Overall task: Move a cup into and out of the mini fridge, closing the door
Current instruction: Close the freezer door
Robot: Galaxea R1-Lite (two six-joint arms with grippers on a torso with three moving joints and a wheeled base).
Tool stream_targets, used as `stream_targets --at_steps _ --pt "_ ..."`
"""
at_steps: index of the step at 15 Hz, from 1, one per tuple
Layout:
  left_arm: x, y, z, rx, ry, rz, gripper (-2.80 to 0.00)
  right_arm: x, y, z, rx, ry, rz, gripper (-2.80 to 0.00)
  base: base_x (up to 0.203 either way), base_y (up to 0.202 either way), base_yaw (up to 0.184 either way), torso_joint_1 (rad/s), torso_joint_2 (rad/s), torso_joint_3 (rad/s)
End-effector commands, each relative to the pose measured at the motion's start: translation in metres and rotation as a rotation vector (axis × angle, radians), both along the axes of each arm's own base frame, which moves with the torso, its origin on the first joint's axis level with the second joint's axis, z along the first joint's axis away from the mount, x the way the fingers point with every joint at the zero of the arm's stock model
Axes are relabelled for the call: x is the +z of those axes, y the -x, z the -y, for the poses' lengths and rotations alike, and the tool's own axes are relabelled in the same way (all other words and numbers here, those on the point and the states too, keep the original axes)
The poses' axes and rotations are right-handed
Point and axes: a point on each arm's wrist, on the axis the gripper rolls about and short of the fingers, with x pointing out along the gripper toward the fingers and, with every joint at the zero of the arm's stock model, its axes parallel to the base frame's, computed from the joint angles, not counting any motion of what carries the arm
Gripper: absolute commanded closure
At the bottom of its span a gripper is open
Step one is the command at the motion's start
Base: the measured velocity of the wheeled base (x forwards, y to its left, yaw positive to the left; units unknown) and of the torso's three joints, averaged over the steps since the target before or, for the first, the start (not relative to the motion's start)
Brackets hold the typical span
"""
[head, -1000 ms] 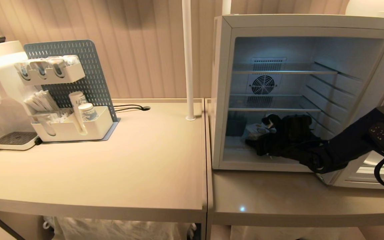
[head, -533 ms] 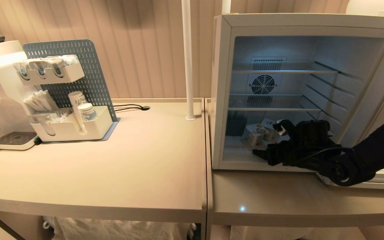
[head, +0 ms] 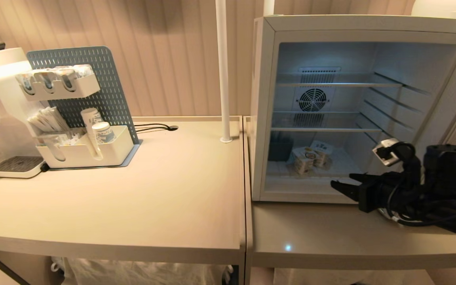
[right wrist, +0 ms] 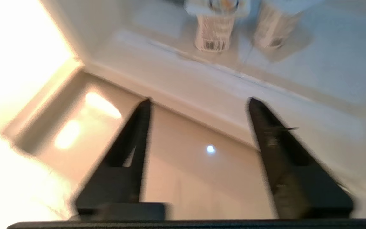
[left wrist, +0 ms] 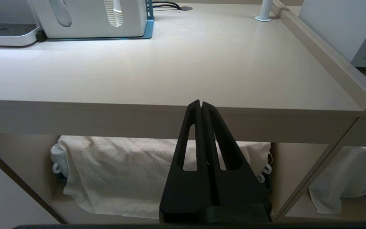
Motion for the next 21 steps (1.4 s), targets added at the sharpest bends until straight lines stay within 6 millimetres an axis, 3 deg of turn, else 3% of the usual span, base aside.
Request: stream_targets --at_steps 1,5,7,9,11,17,21 --pt "0.000 0.000 0.000 -0.001 0.000 -0.001 0.00 0.044 0.064 0.012 -0.011 -0.040 0.193 0.00 0.000 0.000 0.000 0.000 0.00 0.000" --pt "0.000 0.000 0.000 -0.001 0.000 -0.001 0.00 0.070 0.165 0.032 -0.050 -0.080 0.294 0.00 0.000 0.000 0.000 0.000 0.00 0.000" --pt "0.000 0.000 0.000 -0.001 0.000 -0.001 0.00 0.068 0.220 0.041 -0.030 -0.094 0.276 0.00 0.000 0.000 0.000 0.000 0.00 0.000" --pt "0.000 0.000 0.000 -0.001 0.000 0.001 0.00 0.054 0.265 0.049 -0.032 -0.110 0.226 0.00 0.000 0.000 0.000 0.000 0.00 0.000" --pt "0.000 0.000 0.000 -0.001 0.000 -0.001 0.00 0.043 0.281 0.054 -0.172 -0.131 0.163 0.00 0.000 0.000 0.000 0.000 0.00 0.000" --pt "0.000 0.000 0.000 -0.001 0.000 0.000 0.00 0.041 0.289 0.052 -0.348 -0.204 0.124 0.00 0.000 0.000 0.000 0.000 0.00 0.000" --pt "0.000 0.000 0.000 -0.001 0.000 0.000 0.00 0.004 0.320 0.050 -0.328 -0.222 0.253 0.00 0.000 0.000 0.000 0.000 0.00 0.000"
